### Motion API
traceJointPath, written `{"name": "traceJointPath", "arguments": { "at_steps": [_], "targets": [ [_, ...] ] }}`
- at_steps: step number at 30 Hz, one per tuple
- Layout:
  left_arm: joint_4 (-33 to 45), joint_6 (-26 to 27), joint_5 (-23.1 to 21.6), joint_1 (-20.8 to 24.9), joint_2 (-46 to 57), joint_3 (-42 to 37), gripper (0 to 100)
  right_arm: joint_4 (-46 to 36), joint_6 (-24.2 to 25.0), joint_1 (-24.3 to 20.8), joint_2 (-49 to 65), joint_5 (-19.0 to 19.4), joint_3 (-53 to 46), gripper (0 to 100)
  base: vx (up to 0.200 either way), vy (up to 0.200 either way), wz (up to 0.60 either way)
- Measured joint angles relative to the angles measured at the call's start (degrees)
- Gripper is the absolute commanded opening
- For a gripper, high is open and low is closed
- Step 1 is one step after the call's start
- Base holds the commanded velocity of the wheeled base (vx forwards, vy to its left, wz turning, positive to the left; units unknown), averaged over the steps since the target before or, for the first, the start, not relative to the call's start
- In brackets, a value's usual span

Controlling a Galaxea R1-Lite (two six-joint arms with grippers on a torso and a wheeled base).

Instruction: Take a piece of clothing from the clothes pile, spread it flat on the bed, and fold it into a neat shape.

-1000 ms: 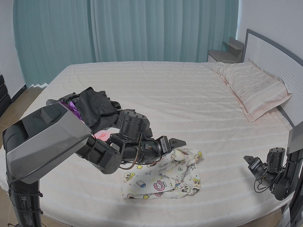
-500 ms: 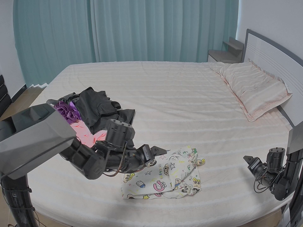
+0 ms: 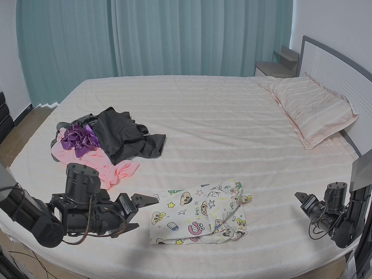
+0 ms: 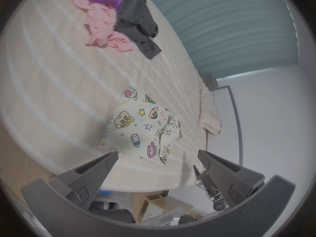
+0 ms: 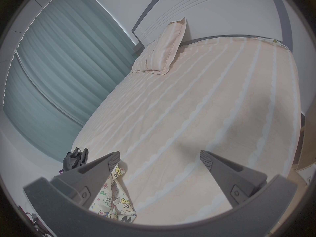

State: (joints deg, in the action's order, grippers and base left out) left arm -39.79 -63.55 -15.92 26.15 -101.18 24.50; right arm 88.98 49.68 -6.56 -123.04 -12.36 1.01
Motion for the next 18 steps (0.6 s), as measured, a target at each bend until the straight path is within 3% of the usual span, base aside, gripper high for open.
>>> {"name": "traceJointPath", "arguments": {
  "at_steps": [9, 16, 18],
  "targets": [
    [-0.2, -2.7, 0.4, -0.5, 4.9, -5.5, 100, 0.0, 1.6, -3.3, 0.1, -1.2, 0.0, 100, 0.000, 0.000, 0.00],
    [-1.0, -3.1, -0.9, -0.9, 4.6, -5.8, 100, 0.0, -0.2, -6.3, 0.8, -1.4, 0.0, 100, 0.000, 0.000, 0.00],
    [-1.0, -4.4, -1.3, -1.0, 4.5, -5.8, 100, 0.0, -1.4, -6.6, 1.3, -1.4, 0.0, 100, 0.000, 0.200, 0.00]
  ]
}}
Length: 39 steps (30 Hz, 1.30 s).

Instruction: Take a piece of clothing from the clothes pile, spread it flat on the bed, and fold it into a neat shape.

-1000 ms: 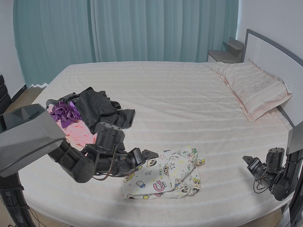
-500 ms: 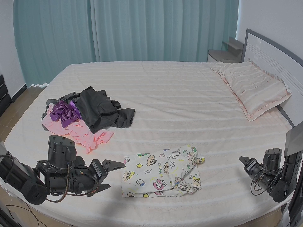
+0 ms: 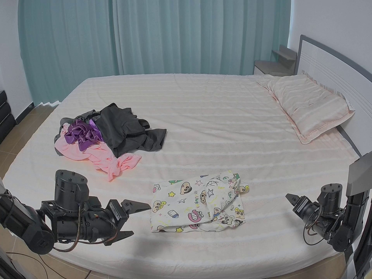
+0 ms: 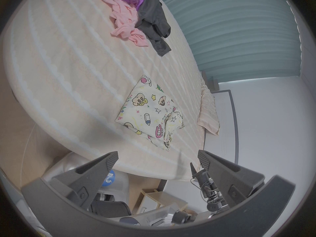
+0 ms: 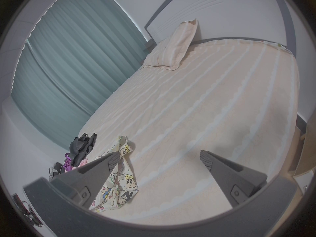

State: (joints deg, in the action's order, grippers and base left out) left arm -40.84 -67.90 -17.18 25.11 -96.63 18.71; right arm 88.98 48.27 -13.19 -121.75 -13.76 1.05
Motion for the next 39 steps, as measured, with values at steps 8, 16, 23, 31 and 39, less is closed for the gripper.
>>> {"name": "traceJointPath", "arguments": {
  "at_steps": [8, 16, 23, 31, 39],
  "targets": [
    [-0.3, -1.3, -1.1, -2.7, -0.1, 0.1, 100, 0.0, -2.0, -0.8, 0.2, 0.1, 1.6, 100, 0.000, 0.200, 0.00],
    [-0.3, -1.3, -4.2, -5.1, -0.1, -0.1, 100, -0.6, -7.3, -1.6, 0.1, 0.1, 5.2, 100, 0.000, 0.200, 0.00],
    [-0.3, -1.3, -5.4, -6.5, -0.4, -0.1, 100, -10.7, -11.8, -2.3, 1.5, 0.1, 12.9, 100, 0.000, 0.143, 0.00],
    [-0.3, -1.3, -5.5, -6.7, -0.7, -0.1, 100, -20.4, -17.0, -4.5, 3.5, 0.7, 22.4, 100, 0.000, 0.000, 0.00],
    [-0.3, -1.1, -5.6, -6.4, -1.7, -0.6, 100, -30.2, -20.7, -6.6, 3.7, 2.4, 31.4, 100, 0.150, 0.000, 0.00]
  ]
}}
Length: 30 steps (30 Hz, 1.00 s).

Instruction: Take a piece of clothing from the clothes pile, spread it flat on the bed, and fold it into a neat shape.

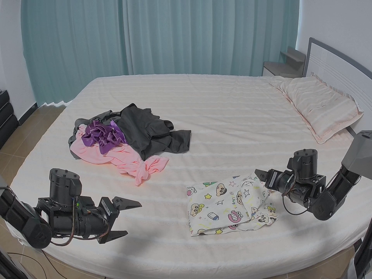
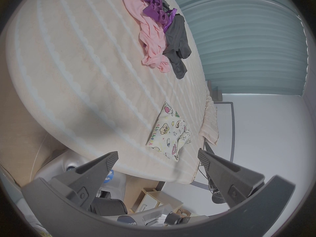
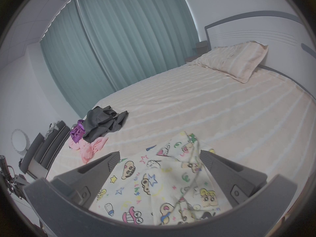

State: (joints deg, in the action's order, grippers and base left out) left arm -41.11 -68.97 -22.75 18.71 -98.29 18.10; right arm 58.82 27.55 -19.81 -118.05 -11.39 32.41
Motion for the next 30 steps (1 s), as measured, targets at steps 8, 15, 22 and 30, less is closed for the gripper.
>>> {"name": "traceJointPath", "arguments": {
  "at_steps": [8, 15, 22, 30],
  "targets": [
    [-0.2, 0.1, 0.0, 0.3, -1.2, -0.2, 100, -2.7, -4.0, -1.0, -1.5, 4.2, 3.4, 100, 0.000, 0.000, 0.00],
    [-2.7, 0.3, 0.1, 0.7, -2.2, -0.9, 100, -2.8, -9.1, -2.9, -4.8, 4.7, 4.4, 100, 0.000, 0.000, 0.00],
    [-3.8, 0.4, 0.1, 1.2, -3.1, -1.6, 100, -2.6, -15.8, -4.2, -8.2, 4.6, 4.8, 100, 0.000, 0.000, 0.00],
    [-4.0, 0.4, 0.0, 1.6, -3.9, -1.7, 100, -3.0, -20.2, -4.5, -11.9, 4.3, 7.5, 100, 0.000, 0.000, 0.00]
  ]
}}
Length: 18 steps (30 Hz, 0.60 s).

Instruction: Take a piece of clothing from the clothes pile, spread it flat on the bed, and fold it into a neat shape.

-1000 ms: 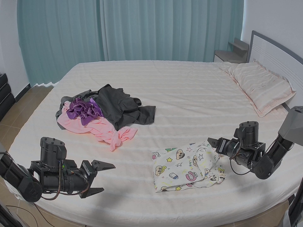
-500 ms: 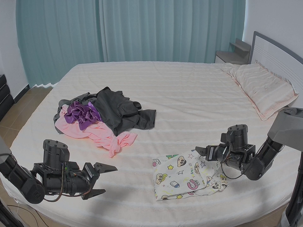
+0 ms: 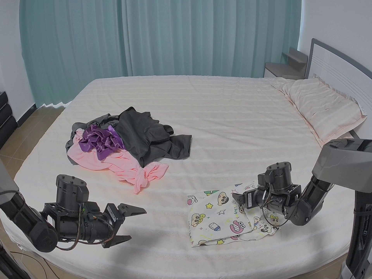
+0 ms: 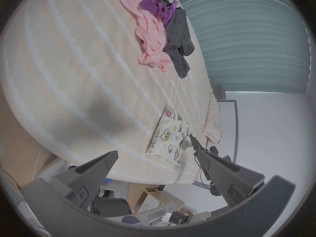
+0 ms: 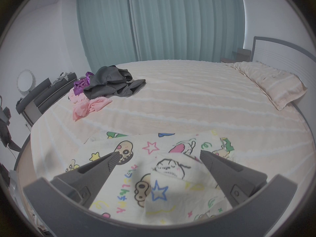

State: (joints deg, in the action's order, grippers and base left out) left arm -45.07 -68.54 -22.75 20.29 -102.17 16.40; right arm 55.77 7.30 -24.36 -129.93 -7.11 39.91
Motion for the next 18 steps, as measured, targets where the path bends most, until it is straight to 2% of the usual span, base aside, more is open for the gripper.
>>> {"name": "traceJointPath", "arguments": {
  "at_steps": [1, 8, 18],
  "targets": [
    [0.0, 0.0, 0.0, 0.0, -0.1, 0.0, 100, 0.0, -0.4, 0.1, -0.3, -0.1, 0.4, 0, 0.000, 0.000, 0.00],
    [0.0, 2.6, 0.0, 0.1, -1.0, -0.2, 100, -3.1, -4.6, 1.0, -1.5, -0.5, 1.6, 0, 0.000, 0.000, 0.00],
    [0.0, 3.1, 0.0, 0.1, -1.7, -0.4, 100, -3.5, -4.9, 3.1, 1.3, -0.4, 0.2, 0, 0.000, 0.000, 0.00]
  ]
}}
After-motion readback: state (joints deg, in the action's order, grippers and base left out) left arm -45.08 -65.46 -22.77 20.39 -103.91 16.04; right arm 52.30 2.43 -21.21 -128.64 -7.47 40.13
